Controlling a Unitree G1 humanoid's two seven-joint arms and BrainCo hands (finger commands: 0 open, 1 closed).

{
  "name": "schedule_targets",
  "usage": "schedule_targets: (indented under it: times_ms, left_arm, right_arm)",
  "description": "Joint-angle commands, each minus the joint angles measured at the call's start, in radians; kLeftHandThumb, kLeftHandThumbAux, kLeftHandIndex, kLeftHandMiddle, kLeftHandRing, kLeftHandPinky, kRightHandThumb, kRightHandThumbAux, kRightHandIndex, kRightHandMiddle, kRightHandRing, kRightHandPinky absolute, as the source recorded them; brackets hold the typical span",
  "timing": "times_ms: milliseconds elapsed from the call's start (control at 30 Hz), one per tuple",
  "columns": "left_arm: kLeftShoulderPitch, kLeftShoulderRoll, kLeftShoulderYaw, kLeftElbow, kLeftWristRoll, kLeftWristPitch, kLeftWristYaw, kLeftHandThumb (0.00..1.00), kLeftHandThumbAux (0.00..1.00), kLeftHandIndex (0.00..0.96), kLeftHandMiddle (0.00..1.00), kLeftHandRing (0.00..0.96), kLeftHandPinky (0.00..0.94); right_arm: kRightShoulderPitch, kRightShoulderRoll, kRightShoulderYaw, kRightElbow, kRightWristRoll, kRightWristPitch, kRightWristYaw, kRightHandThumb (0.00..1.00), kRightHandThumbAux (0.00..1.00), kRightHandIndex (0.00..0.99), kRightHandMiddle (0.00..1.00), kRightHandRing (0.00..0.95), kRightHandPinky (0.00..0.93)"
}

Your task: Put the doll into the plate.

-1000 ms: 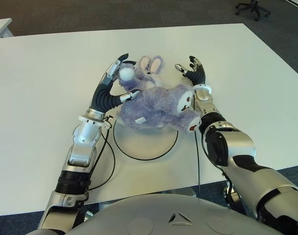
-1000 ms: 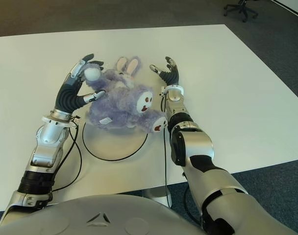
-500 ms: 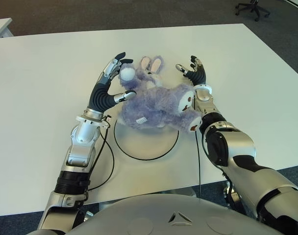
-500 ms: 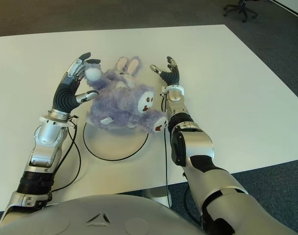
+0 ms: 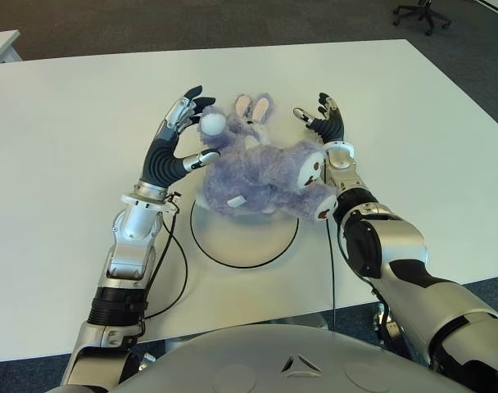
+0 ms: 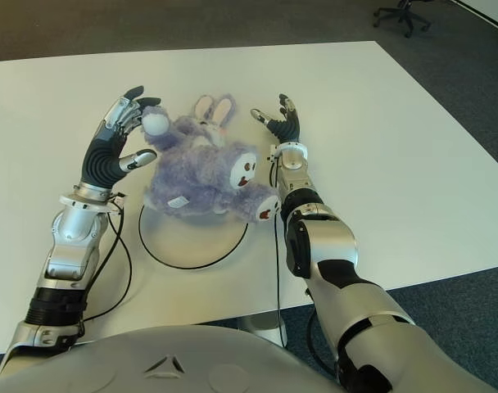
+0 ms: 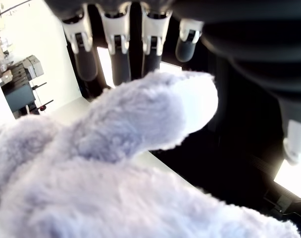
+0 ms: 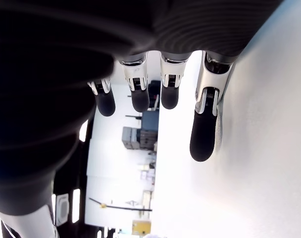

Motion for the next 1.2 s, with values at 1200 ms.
schedule_targets:
  times_ms: [1200]
  left_arm:
    - [0.042, 0.003, 0.056, -0.054, -0.163, 0.081, -0.075, 0.027, 0.380, 0.033, 0.220, 0.211, 0.195]
  right_arm:
    - [0.116, 0.022, -0.002, 0.076, 0.010, 0.084, 0.008, 0.089, 0.739, 0.085, 0.055, 0.037, 0.049]
